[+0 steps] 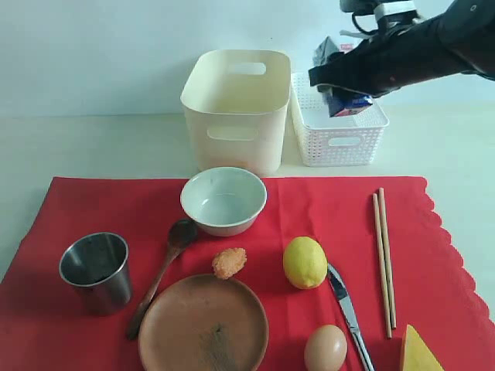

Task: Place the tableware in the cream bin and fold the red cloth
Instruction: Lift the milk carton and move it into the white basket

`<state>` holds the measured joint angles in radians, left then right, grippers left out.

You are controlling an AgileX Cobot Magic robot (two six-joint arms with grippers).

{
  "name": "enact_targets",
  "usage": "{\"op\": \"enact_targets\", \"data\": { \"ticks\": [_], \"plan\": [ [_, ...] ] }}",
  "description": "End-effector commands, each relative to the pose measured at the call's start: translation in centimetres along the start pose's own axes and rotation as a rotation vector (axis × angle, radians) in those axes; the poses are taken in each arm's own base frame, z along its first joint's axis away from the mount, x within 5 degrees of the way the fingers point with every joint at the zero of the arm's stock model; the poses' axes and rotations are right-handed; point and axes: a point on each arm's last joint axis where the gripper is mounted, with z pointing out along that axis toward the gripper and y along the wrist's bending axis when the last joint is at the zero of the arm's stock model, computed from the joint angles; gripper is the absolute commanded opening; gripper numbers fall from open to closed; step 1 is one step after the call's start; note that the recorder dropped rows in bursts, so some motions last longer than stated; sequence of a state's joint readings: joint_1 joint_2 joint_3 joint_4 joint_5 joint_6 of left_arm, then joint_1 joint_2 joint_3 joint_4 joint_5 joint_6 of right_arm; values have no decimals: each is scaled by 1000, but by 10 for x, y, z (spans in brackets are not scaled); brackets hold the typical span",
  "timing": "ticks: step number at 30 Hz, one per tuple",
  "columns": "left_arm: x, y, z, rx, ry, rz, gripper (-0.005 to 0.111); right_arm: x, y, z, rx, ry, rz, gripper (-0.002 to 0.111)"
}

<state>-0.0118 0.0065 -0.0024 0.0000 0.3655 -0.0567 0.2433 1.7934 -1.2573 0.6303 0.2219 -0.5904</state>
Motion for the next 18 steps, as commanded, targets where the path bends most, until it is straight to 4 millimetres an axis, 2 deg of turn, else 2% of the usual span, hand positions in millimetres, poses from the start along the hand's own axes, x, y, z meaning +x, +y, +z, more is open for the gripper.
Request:
{"op": "enact_targets", "data": {
  "ticks": [1,4,10,14,18],
  "plan": [
    [0,0,0,2,-15,-10,0,-23,-30,12,76,-90,29,0],
    [0,0,0,2,-15,-10,0,-29,-46,46,67,-58,28,0],
    [0,0,0,2,-15,-10,0,-34,-59,91,12,14,-11,0],
    [0,0,0,2,-15,-10,0,-36,-62,111,-8,65,-96,0],
    [0,0,0,2,-15,-10,0,-30,-70,128,33,149,-142,0]
  ]
}}
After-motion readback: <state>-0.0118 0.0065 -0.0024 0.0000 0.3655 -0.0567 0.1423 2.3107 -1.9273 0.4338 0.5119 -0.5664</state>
